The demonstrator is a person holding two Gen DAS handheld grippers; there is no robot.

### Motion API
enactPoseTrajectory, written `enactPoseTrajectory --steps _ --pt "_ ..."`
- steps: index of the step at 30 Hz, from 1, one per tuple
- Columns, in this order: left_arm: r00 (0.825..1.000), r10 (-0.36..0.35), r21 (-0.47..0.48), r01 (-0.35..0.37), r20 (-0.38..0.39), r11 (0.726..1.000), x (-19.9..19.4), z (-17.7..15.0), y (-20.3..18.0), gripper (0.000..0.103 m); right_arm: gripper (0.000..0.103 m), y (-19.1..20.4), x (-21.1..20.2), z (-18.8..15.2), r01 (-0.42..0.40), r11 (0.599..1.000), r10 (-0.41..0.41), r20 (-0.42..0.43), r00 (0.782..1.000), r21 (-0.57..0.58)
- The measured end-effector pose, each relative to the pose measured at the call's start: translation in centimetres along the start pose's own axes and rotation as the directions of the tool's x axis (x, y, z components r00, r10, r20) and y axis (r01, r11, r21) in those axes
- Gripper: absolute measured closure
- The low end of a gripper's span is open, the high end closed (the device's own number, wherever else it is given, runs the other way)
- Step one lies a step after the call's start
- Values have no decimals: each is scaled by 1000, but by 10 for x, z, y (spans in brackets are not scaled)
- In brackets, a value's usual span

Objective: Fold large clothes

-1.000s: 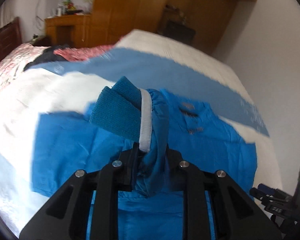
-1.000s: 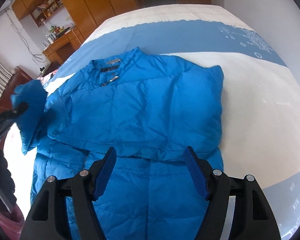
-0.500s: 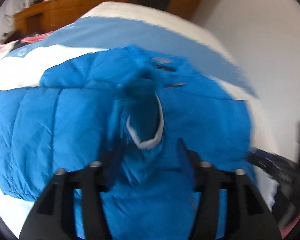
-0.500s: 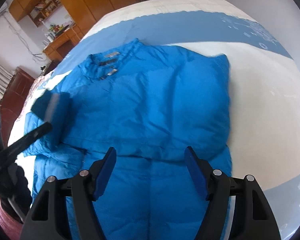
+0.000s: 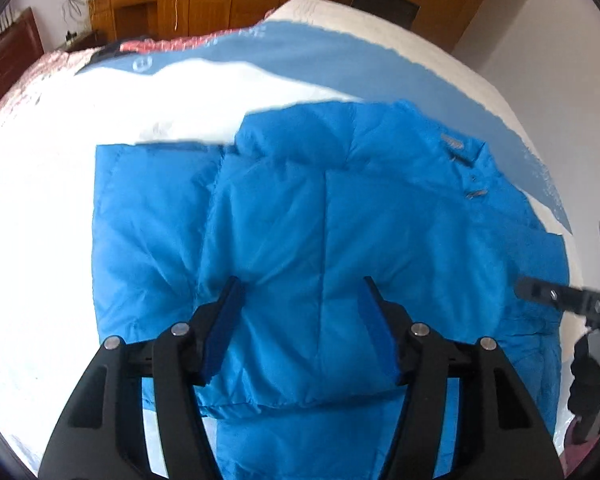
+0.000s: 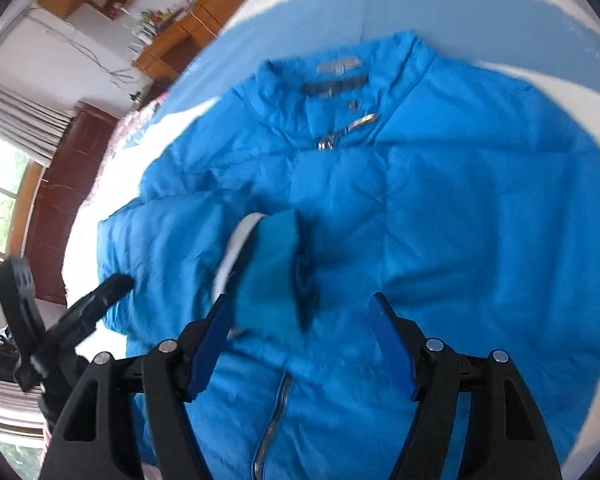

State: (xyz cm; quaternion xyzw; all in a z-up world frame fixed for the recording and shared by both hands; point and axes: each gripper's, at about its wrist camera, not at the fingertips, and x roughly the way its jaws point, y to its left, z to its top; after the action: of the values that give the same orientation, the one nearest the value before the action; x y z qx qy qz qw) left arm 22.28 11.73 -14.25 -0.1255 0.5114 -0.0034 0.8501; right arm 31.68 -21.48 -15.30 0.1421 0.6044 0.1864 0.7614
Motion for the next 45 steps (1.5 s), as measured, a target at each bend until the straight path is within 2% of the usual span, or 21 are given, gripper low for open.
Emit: enactPoseTrajectory --steps 2,3,4,6,11,16,19,23,26,31,36,39,40,41,42,43,44,45 --pt "1000 10 11 -10 4 1000 3 -1 -2 44 40 4 12 4 -7 1000 7 -13 1000 -8" --pt "1000 14 14 -14 5 1000 3 0 -3 43 51 7 14 5 -19 1000 18 -15 1000 -18" --pt "1000 16 14 -16 6 1000 3 1 -3 43 71 10 15 6 -51 998 50 -24 998 -26" --pt "1000 20 14 -20 3 1000 0 3 -5 43 87 11 15 7 -113 993 112 -37 993 -19" --pt "999 4 15 -5 48 1000 -18 10 -12 44 88 0 -13 4 -105 994 106 34 994 -26" --pt "994 -15 40 11 106 999 -35 18 -25 44 88 -41 -65 3 -35 998 28 153 988 43" --pt "994 -13 65 6 107 998 -31 21 -35 44 88 -78 -92 -3 15 993 -38 193 980 115" --pt "997 -14 73 9 73 997 -13 24 -45 45 88 -125 -113 -16 19 979 -64 212 975 204" --pt "999 -9 73 6 34 997 6 24 -50 46 88 -145 -115 -22 41 970 -92 207 974 241" --pt "1000 22 86 -21 -7 996 31 21 -53 46 88 -161 -94 -27 60 962 -112 184 977 266" --pt "999 40 121 -41 3 992 40 16 -53 44 87 -156 -76 -30 113 961 -164 194 967 251" --pt "999 41 112 -40 -8 993 36 20 -52 45 84 -149 -87 -35 140 956 -202 233 951 259" --pt "999 53 117 -52 -4 992 32 21 -54 46 77 -143 -100 -41 161 948 -240 285 928 273" --pt "997 80 121 -82 18 989 22 21 -56 46 75 -138 -112 -46 188 941 -279 330 902 281" --pt "995 94 122 -98 45 988 14 20 -59 46 67 -130 -124 -52 208 938 -306 385 871 275" --pt "992 89 126 -100 89 987 1 18 -64 46 66 -123 -130 -55 209 942 -305 417 856 261" --pt "990 73 135 -89 120 987 -9 16 -72 46 66 -108 -134 -58 184 958 -267 448 853 221" --pt "989 60 140 -78 134 987 -14 14 -77 46 66 -97 -131 -59 162 968 -233 454 860 190"
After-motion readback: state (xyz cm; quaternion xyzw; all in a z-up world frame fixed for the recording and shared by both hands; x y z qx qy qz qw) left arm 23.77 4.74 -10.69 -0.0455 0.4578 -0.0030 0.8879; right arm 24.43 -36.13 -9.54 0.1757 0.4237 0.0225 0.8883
